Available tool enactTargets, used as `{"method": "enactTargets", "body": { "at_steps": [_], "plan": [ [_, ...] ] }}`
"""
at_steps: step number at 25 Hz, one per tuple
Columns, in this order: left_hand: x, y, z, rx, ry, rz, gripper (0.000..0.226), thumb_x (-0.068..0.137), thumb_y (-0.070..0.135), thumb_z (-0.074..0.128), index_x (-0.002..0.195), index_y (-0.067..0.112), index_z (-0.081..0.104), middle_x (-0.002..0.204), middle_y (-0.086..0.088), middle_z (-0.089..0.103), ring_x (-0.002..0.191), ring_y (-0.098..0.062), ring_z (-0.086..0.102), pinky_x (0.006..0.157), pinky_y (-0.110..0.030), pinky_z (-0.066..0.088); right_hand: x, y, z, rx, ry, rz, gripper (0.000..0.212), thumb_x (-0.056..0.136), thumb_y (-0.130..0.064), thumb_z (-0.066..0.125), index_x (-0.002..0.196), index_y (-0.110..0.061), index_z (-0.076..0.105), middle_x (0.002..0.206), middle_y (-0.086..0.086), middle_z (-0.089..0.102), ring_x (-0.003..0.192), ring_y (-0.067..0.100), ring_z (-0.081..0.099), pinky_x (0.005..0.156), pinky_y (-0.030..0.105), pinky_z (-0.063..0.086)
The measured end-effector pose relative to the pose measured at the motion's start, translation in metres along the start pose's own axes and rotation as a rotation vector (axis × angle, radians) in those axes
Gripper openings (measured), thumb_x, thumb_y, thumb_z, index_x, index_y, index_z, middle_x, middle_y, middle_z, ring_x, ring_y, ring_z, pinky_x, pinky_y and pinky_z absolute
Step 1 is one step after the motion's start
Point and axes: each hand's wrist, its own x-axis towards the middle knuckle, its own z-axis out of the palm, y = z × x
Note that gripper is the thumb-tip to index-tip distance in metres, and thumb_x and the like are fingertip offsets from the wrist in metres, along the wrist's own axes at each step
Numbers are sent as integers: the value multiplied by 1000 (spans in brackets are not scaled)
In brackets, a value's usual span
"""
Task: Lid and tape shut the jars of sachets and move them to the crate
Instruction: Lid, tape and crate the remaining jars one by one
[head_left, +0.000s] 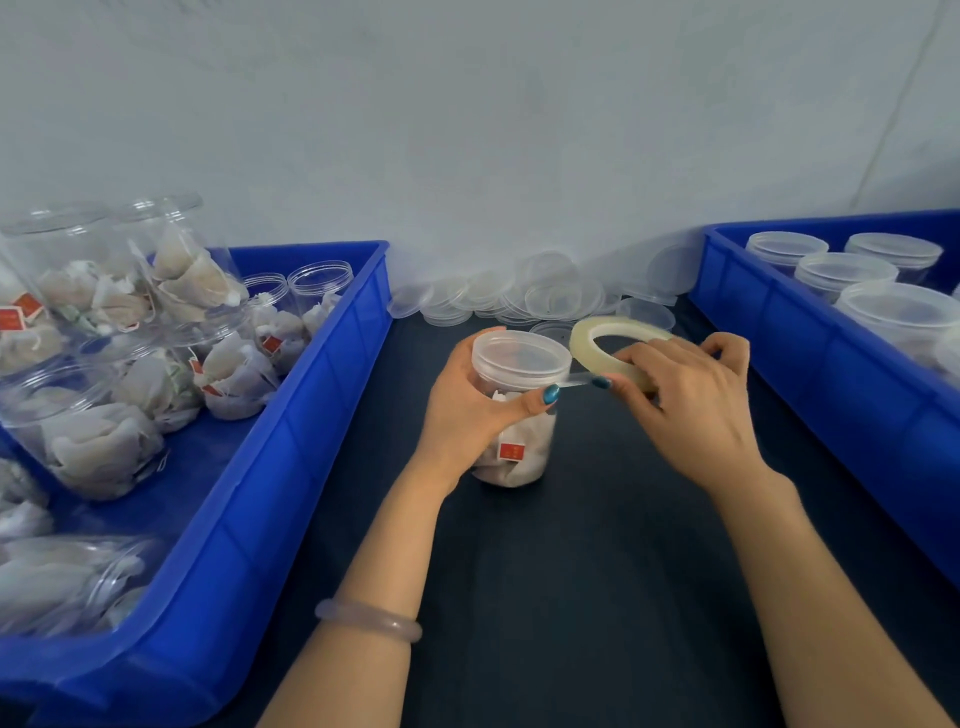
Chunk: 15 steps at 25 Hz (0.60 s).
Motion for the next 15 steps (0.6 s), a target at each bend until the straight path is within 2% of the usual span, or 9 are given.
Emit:
{"method": "enactTargets", "body": {
  "at_steps": [4,6,8,11,15],
  "plan": [
    [-2,5,0,-112,-78,-3,96,50,48,95,131,17,54,123,4,67,116,-8,63,89,-22,52,1,2,0,84,47,102,61,90,-72,33,93,-23,70,79,-10,60,76,13,49,79,32,16],
    [-3,8,1,-157,-114,-19,108,44,57,93,133,13,52,126,-1,66,118,-12,62,89,-22,52,2,0,0,167,42,149,61,87,-76,36,95,-26,70,79,-15,57,76,9,47,80,31,15],
    [-5,10,1,-167,-157,-34,108,44,62,91,132,13,53,124,1,68,117,-11,63,88,-21,52,2,-2,2,227,49,167,61,83,-78,38,97,-28,71,80,-17,58,77,5,45,80,31,16],
    [-6,7,-3,-187,-236,-44,93,53,55,90,130,15,54,120,7,70,116,-9,63,88,-18,51,1,-6,4,306,65,141,60,81,-81,41,96,-31,71,79,-19,59,78,1,44,80,32,16],
    [-4,1,-9,-130,-316,-50,87,64,39,85,141,20,48,140,0,57,130,-9,53,101,-22,48,0,-6,5,309,62,124,60,75,-80,44,85,-28,71,71,-25,50,77,3,46,80,34,18]
  ]
}}
